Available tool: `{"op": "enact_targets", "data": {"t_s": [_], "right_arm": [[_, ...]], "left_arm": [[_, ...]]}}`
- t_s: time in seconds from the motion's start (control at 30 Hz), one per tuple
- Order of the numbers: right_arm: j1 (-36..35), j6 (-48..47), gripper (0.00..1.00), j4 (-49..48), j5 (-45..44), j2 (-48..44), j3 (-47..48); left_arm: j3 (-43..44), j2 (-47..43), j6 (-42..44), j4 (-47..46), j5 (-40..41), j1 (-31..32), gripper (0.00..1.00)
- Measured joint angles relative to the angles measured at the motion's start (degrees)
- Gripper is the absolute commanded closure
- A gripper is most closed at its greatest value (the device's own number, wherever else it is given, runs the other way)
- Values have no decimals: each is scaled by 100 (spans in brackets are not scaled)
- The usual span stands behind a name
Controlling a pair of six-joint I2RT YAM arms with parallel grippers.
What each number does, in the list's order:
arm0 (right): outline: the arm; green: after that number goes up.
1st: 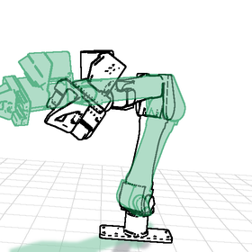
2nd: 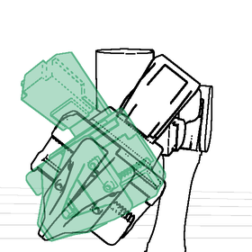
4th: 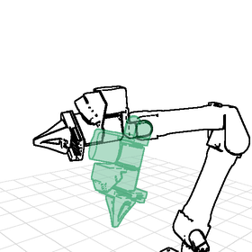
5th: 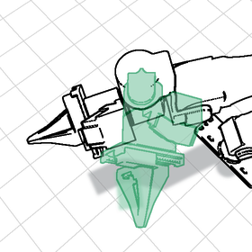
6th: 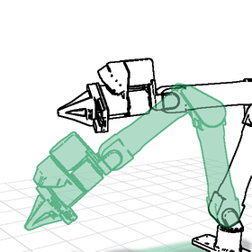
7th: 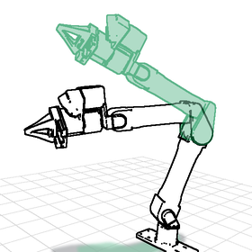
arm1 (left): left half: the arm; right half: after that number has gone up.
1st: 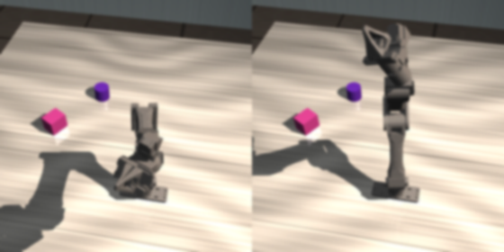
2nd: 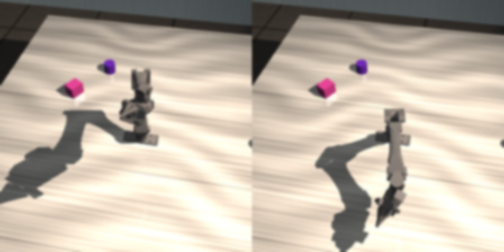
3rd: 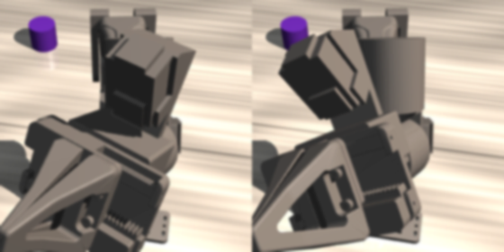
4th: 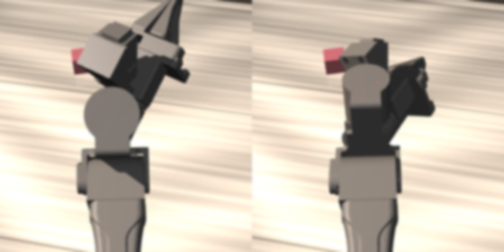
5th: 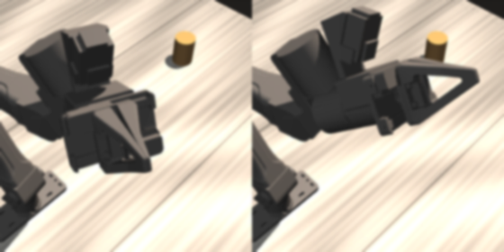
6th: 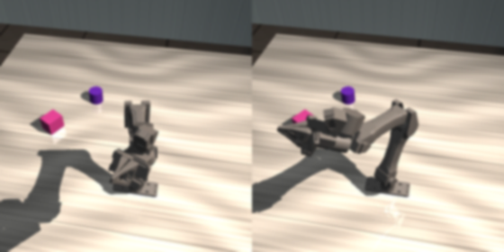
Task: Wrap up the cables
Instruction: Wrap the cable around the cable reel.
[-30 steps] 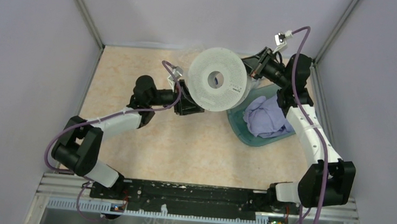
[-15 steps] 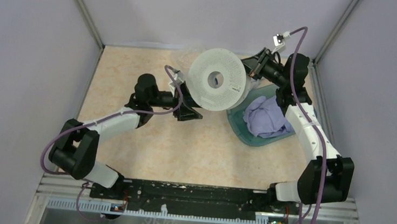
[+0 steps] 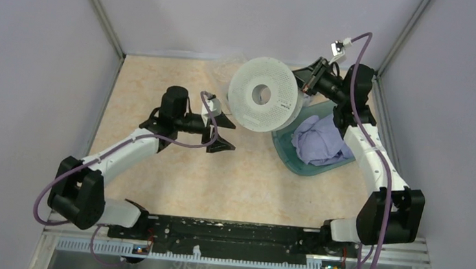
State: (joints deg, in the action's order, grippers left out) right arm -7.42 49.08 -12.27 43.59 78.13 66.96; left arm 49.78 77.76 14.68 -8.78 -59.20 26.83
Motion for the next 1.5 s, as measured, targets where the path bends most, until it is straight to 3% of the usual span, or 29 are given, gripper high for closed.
{"op": "enact_targets", "data": {"t_s": [0.27,0.73,1.1,1.33,1.5], "right_arm": [[96,0,100,2,2,0,0],[103,-79,100,118,81,-2,0],[111,-229,100,173,293,-9,-61],[114,-372,100,339,393,-9,-61],[116,-450,100,446,452,-9,-66]], "left_arm": [[13,-291,699,822,903,-236,21],[693,-422,1156,1576,1281,-560,22],[1604,-426,1259,1873,1738,-688,34],[2638,-304,2820,3095,1781,-708,30],[3338,-17,3851,3930,1725,-708,39]]}}
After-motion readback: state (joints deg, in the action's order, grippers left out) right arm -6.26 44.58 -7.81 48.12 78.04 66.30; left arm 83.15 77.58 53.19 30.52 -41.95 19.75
